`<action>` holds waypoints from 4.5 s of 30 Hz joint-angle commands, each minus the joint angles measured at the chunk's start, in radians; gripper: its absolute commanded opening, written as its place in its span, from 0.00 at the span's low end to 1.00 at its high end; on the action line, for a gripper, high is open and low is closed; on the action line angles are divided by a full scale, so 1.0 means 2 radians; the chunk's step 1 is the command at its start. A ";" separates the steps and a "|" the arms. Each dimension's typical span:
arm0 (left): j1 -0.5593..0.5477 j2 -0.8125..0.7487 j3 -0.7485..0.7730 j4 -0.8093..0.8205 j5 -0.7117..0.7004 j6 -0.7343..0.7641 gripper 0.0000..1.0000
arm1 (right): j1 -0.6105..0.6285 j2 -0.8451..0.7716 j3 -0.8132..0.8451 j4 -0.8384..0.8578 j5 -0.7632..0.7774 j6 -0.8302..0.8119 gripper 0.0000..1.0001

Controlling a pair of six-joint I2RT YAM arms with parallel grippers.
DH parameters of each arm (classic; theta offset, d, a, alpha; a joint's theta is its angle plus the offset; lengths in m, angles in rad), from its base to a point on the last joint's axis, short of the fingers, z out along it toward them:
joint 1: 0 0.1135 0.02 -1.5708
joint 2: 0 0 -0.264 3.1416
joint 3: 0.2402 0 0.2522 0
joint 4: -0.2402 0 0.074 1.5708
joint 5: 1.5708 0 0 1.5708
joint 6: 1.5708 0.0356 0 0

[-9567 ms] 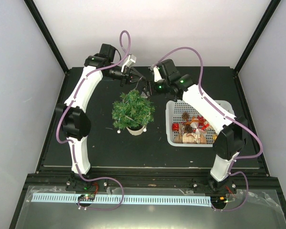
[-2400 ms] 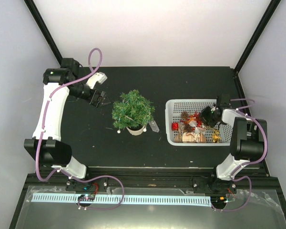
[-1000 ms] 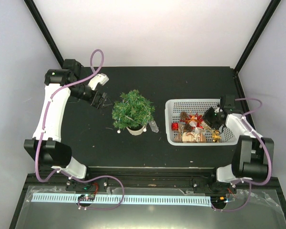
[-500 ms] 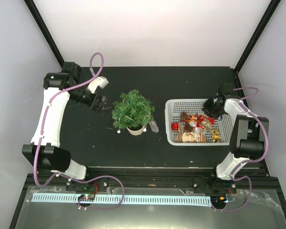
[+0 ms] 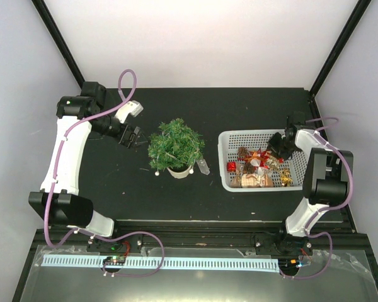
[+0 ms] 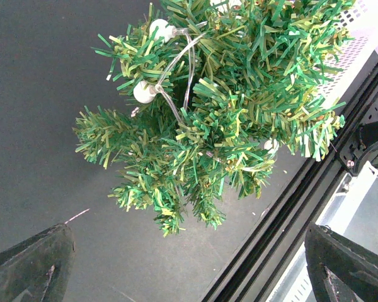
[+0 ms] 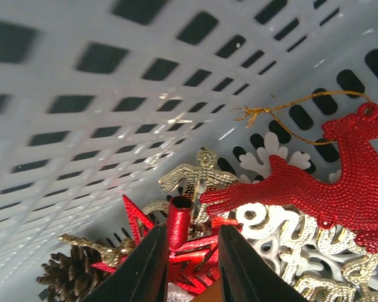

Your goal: Decorate the small christmas tree

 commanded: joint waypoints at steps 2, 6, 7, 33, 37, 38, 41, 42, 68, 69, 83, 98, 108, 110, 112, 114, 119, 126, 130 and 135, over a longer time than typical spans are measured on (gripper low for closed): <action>-0.003 -0.004 0.006 0.004 0.008 -0.004 0.99 | 0.007 0.023 0.007 0.006 0.008 0.004 0.26; -0.002 -0.006 0.003 0.004 0.009 -0.003 0.99 | 0.011 0.029 -0.005 0.024 0.005 0.015 0.26; -0.003 -0.006 0.002 0.004 0.009 -0.004 0.99 | 0.012 0.029 -0.008 0.030 0.004 0.018 0.25; -0.003 -0.016 -0.021 0.012 0.017 -0.005 0.99 | 0.032 0.026 -0.039 0.088 0.036 0.066 0.24; -0.002 -0.017 -0.027 0.013 0.020 -0.006 0.99 | 0.038 0.031 -0.047 0.099 0.034 0.070 0.22; -0.003 -0.018 -0.027 0.013 0.020 -0.005 0.99 | 0.040 0.032 -0.047 0.100 0.036 0.070 0.21; -0.003 -0.019 -0.025 0.012 0.020 -0.005 0.99 | 0.041 0.032 -0.052 0.103 0.035 0.072 0.18; -0.003 -0.019 -0.025 0.013 0.020 -0.005 0.99 | 0.042 0.030 -0.052 0.102 0.036 0.071 0.18; -0.003 -0.036 0.043 0.039 -0.055 0.032 0.99 | 0.043 -0.149 -0.015 -0.010 0.188 -0.026 0.12; -0.003 -0.035 0.051 0.039 -0.058 0.035 0.99 | 0.045 -0.157 -0.018 -0.011 0.196 -0.027 0.12; -0.046 -0.047 0.042 0.054 -0.113 0.079 0.99 | 0.124 -0.180 0.021 -0.083 0.305 -0.120 0.13; -0.075 -0.051 0.010 0.075 -0.120 0.069 0.99 | 0.196 -0.150 0.031 -0.149 0.479 -0.130 0.12; -0.082 -0.057 -0.005 0.078 -0.119 0.069 0.99 | 0.219 -0.145 0.059 -0.169 0.488 -0.135 0.12; -0.085 -0.057 -0.007 0.079 -0.114 0.067 0.99 | 0.190 -0.143 0.060 -0.173 0.466 -0.135 0.11; -0.089 -0.058 -0.012 0.080 -0.110 0.065 0.99 | 0.208 -0.145 0.065 -0.164 0.437 -0.140 0.11; -0.099 -0.058 -0.014 0.078 -0.107 0.066 0.99 | 0.238 -0.147 0.075 -0.163 0.412 -0.141 0.11; -0.130 -0.061 0.002 0.073 -0.092 0.074 0.99 | 0.246 -0.188 0.089 -0.153 0.306 -0.130 0.11; -0.186 -0.008 0.143 0.015 -0.004 0.116 0.99 | 0.245 -0.222 0.109 -0.161 0.239 -0.121 0.11; -0.259 0.062 0.235 -0.003 -0.005 0.112 0.95 | 0.243 -0.230 0.115 -0.163 0.233 -0.115 0.11; -0.323 0.147 0.296 0.026 0.004 0.074 0.83 | 0.237 -0.245 0.116 -0.169 0.217 -0.100 0.11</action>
